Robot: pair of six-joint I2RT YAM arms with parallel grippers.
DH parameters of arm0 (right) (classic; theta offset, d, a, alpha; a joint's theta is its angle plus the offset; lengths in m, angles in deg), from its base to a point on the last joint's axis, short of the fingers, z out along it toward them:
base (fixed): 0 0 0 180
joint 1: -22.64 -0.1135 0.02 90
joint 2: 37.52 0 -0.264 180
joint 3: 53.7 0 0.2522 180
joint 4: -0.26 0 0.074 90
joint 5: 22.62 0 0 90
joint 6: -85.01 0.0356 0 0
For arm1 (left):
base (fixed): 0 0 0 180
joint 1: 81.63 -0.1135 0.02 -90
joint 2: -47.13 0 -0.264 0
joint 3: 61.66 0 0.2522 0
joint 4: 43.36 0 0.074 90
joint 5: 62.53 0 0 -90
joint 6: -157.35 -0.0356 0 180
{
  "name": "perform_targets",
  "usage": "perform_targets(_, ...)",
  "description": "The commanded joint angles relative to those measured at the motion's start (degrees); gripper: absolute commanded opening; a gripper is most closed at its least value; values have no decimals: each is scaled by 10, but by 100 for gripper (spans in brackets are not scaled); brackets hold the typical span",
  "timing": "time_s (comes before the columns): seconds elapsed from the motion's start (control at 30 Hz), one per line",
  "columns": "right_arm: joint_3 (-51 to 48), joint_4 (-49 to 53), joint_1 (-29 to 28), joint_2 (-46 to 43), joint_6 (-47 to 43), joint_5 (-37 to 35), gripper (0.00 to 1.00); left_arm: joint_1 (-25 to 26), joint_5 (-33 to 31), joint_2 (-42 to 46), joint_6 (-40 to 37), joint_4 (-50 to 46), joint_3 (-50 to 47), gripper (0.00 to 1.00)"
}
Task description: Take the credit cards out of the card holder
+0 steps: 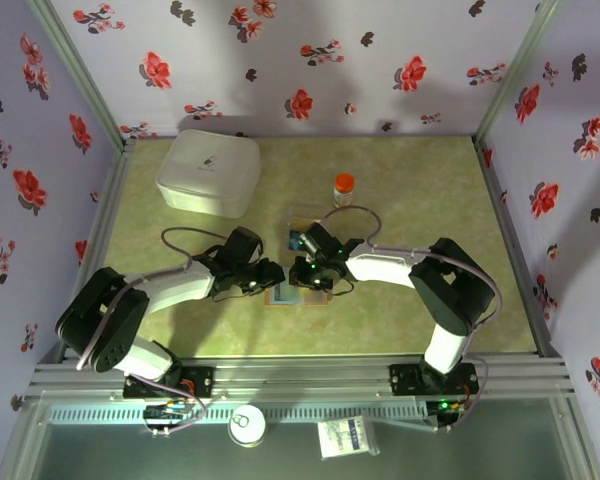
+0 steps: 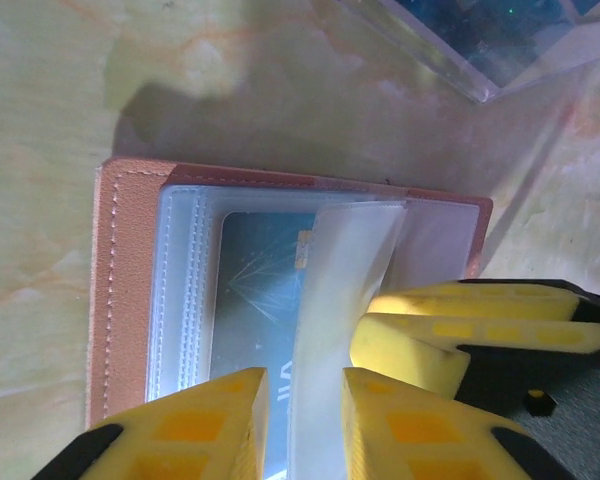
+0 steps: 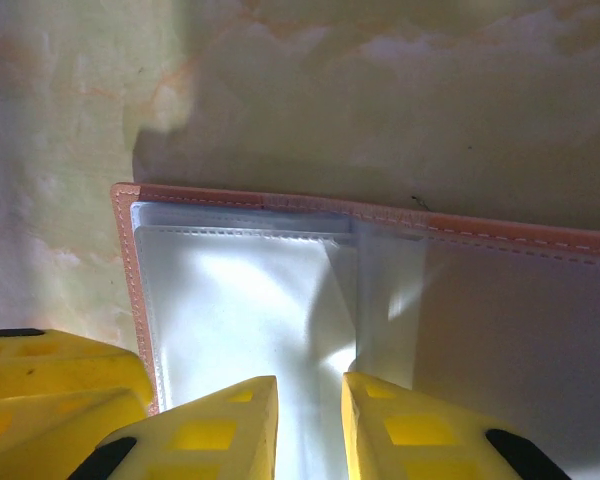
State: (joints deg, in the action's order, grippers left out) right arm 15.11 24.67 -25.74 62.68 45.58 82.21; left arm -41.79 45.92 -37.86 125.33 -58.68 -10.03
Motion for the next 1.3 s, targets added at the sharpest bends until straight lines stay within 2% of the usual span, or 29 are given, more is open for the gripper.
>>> perform_targets(0.0, -6, 18, 1, -5, -11, -4, 24, 5, 16, -16, 11, 21, -2, 25)
perform_targets(0.43, -9, 26, 0, -25, -12, -11, 25, 7, 24, -14, 20, 42, -3, 19)
perform_targets(0.9, -38, 52, 23, -123, -26, -61, 26, 24, 10, -10, 15, -1, 39, 18)
perform_targets(1.27, -82, 53, 53, -189, -34, -64, 26, 62, 2, -60, 26, -9, 91, 26)
